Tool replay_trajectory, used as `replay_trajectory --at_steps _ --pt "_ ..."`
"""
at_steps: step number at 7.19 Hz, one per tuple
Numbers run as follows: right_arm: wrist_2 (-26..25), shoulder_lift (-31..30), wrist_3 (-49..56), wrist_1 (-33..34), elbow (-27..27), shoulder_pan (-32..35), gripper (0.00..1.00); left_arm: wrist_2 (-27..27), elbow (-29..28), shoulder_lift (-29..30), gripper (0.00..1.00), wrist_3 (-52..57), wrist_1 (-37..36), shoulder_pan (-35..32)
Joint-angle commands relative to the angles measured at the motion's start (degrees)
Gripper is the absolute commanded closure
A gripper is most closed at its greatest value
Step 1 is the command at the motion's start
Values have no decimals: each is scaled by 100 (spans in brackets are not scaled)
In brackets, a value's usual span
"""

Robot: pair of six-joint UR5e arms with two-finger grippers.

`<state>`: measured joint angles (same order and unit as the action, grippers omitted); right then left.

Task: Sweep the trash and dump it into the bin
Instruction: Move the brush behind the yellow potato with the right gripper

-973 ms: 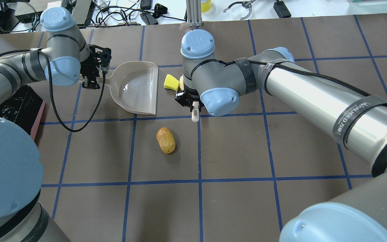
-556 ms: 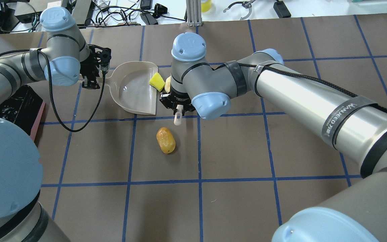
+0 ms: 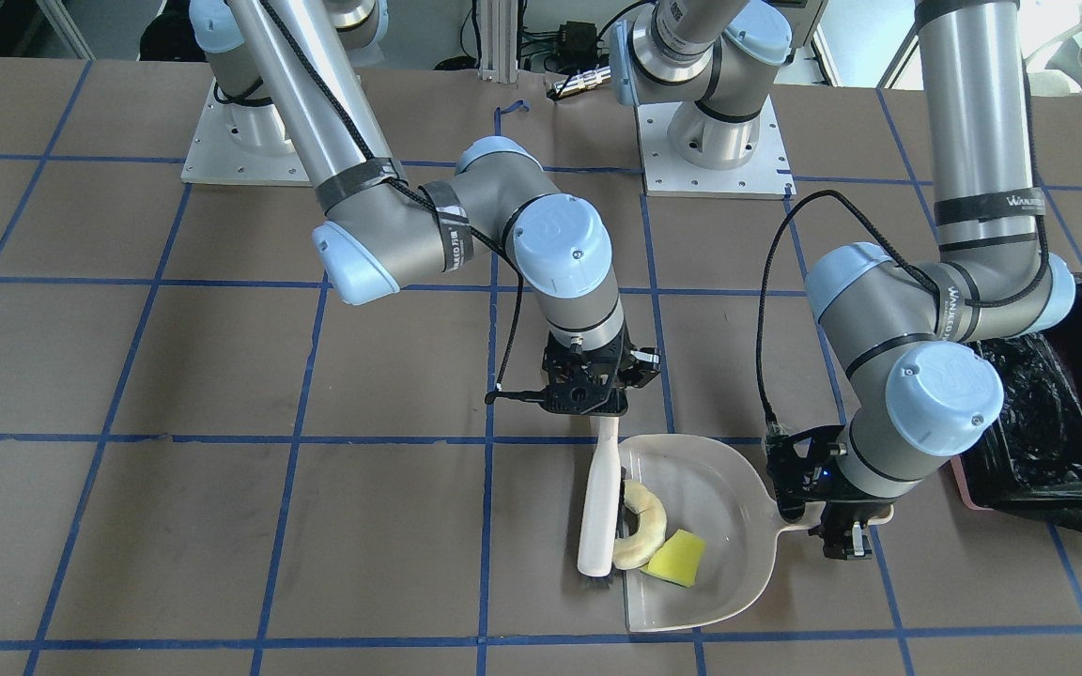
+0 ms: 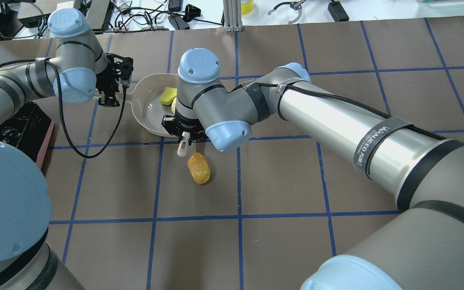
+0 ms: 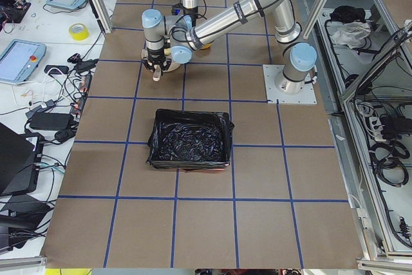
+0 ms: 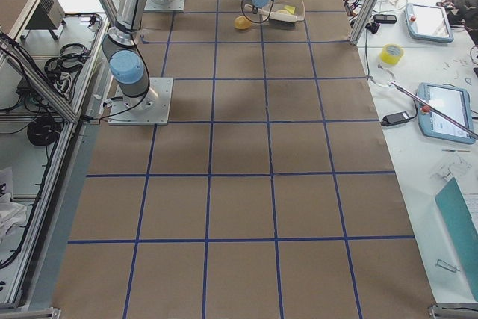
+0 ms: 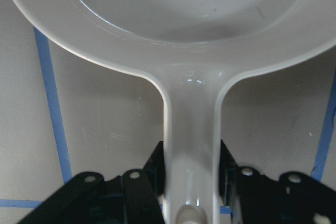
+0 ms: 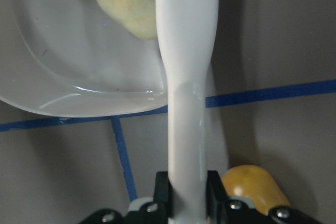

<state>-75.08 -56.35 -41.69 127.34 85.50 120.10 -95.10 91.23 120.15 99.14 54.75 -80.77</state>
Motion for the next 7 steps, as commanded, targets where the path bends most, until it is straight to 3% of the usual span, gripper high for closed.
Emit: replay_trajectory --at_steps 1,3,6,7 --pt "28 89 -478 10 -218 259 100 0 0 0 100 -9 0 0" --pt "-85 20 -490 -164 -236 374 100 17 0 -26 100 9 0 0" --pt "-552 -830 371 -1593 -17 -20 100 17 26 -97 100 53 9 0" --pt "-682 -1181 381 -1772 288 -47 100 26 44 -192 100 96 105 26"
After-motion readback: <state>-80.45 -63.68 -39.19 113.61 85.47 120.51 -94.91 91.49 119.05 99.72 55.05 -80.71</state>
